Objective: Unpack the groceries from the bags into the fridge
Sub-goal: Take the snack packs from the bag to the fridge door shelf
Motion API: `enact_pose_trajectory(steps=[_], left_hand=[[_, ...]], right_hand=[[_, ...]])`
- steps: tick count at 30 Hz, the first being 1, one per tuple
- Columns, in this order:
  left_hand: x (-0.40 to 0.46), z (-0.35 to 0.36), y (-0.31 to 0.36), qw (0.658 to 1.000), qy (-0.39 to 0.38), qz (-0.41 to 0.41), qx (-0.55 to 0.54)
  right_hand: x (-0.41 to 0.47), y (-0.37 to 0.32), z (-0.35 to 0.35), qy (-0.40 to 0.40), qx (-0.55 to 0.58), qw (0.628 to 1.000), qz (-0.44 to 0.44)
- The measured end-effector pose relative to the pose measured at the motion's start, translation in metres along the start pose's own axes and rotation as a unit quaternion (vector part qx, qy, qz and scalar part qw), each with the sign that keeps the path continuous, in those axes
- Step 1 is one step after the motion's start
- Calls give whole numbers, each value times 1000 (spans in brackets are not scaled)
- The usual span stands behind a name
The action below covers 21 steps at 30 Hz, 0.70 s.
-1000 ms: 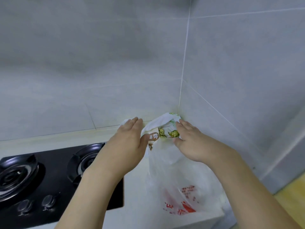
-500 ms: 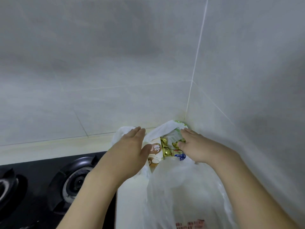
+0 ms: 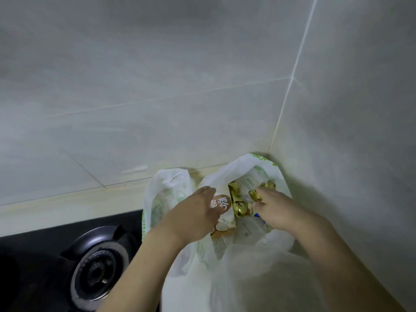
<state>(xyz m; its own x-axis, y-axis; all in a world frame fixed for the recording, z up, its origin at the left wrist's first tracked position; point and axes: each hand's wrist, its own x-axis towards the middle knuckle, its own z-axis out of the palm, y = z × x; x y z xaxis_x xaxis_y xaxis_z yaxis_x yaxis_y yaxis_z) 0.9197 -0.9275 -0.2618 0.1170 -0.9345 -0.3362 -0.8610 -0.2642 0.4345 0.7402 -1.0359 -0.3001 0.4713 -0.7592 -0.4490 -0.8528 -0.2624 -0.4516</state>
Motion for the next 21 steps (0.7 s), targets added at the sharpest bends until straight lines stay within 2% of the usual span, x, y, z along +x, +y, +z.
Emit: enact_pose_trajectory(steps=[6, 10, 16, 21], left_hand=[[63, 31, -26, 996, -83, -11, -21], [92, 42, -35, 992, -119, -24, -15], [117, 48, -44, 993, -119, -12, -8], [135, 52, -52, 996, -86, -14, 14]], right_hand=[[38, 13, 31, -32, 62, 997, 32], [57, 15, 40, -35, 63, 997, 41], [80, 21, 56, -46, 43, 997, 36], [93, 28, 68, -36, 16, 998, 40]])
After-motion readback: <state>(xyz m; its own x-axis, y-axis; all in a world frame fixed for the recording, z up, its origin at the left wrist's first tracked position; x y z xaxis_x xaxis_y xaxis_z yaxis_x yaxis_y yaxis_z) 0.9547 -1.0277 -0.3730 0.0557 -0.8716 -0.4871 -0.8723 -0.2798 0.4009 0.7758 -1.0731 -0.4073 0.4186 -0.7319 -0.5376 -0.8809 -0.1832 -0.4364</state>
